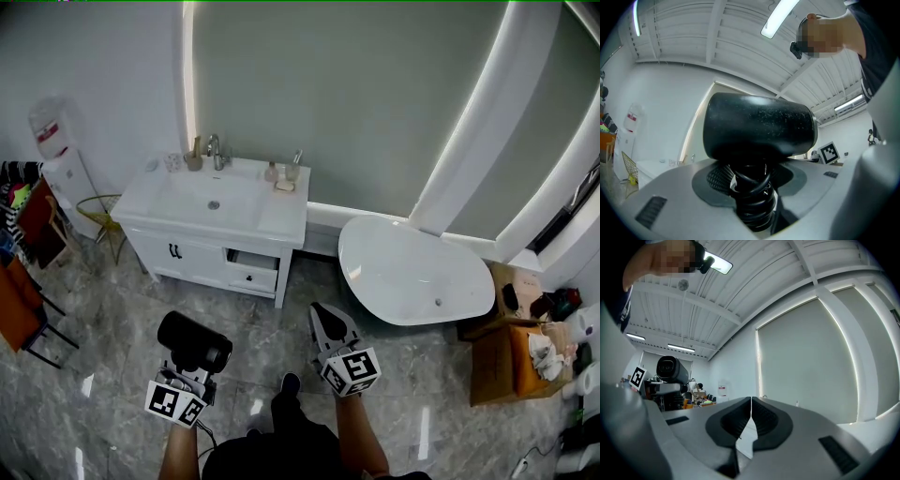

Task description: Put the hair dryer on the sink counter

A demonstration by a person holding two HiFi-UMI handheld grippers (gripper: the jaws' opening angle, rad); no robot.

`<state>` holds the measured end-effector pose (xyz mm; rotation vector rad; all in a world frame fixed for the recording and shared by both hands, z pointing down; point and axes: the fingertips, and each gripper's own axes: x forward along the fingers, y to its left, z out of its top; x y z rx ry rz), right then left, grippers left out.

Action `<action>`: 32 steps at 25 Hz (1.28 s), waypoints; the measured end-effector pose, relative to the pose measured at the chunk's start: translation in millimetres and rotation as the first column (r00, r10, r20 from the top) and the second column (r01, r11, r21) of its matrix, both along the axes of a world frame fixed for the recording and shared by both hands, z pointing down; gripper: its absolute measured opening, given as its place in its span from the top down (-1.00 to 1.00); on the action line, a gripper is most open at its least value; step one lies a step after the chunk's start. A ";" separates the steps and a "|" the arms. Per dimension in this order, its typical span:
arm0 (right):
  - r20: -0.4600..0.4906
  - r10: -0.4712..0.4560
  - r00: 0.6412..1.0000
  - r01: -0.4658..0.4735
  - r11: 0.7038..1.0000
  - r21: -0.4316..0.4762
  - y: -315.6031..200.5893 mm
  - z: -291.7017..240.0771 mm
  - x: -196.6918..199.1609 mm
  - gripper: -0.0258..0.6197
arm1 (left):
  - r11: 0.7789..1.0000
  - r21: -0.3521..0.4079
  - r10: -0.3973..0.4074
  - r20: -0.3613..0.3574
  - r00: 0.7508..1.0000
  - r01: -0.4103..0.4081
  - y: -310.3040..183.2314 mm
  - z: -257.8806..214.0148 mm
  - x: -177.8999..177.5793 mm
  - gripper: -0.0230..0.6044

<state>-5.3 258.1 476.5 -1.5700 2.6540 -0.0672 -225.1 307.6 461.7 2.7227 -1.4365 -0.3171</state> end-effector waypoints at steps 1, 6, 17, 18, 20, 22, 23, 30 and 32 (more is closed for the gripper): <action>-0.001 -0.003 1.000 0.003 1.000 -0.002 -7.5 0.9 1.9 0.83 | 1.000 0.000 -0.002 0.002 1.000 0.002 -7.1 0.4 2.7 0.21; 0.003 -0.012 1.000 0.012 1.000 0.000 -42.1 3.7 11.9 0.83 | 1.000 -0.004 0.012 -0.018 1.000 -0.012 -40.7 2.5 15.5 0.21; 0.004 -0.045 0.999 0.045 0.999 -0.012 -137.2 4.8 42.1 0.83 | 1.000 -0.004 0.003 -0.006 1.000 -0.003 -131.8 -1.2 50.4 0.21; 0.009 -0.051 0.999 0.051 0.999 -0.012 -147.5 3.5 45.4 0.83 | 1.000 0.001 0.001 -0.010 1.000 -0.001 -139.9 -3.5 54.1 0.21; 0.015 -0.062 0.998 0.062 0.998 -0.010 -168.0 1.1 52.8 0.83 | 1.000 0.009 -0.008 -0.011 1.000 0.008 -157.1 -7.9 62.6 0.22; 0.013 -0.071 0.997 0.071 0.997 -0.008 -187.7 -0.8 60.3 0.83 | 1.000 0.015 -0.021 -0.004 1.000 0.021 -175.3 -10.9 71.6 0.21; 0.013 -0.077 0.997 0.077 0.997 -0.006 -197.4 -1.7 64.1 0.83 | 0.999 0.018 -0.029 0.000 1.000 0.029 -184.4 -12.0 76.1 0.21; 0.010 -0.110 0.994 0.110 0.994 -0.008 -252.2 -0.3 80.5 0.83 | 0.997 0.024 -0.072 0.006 0.997 0.072 -233.0 -14.8 97.0 0.21; 0.010 -0.124 0.992 0.124 0.992 -0.010 -263.6 -0.9 82.1 0.83 | 0.996 0.020 -0.085 0.003 0.996 0.085 -244.0 -15.0 100.3 0.21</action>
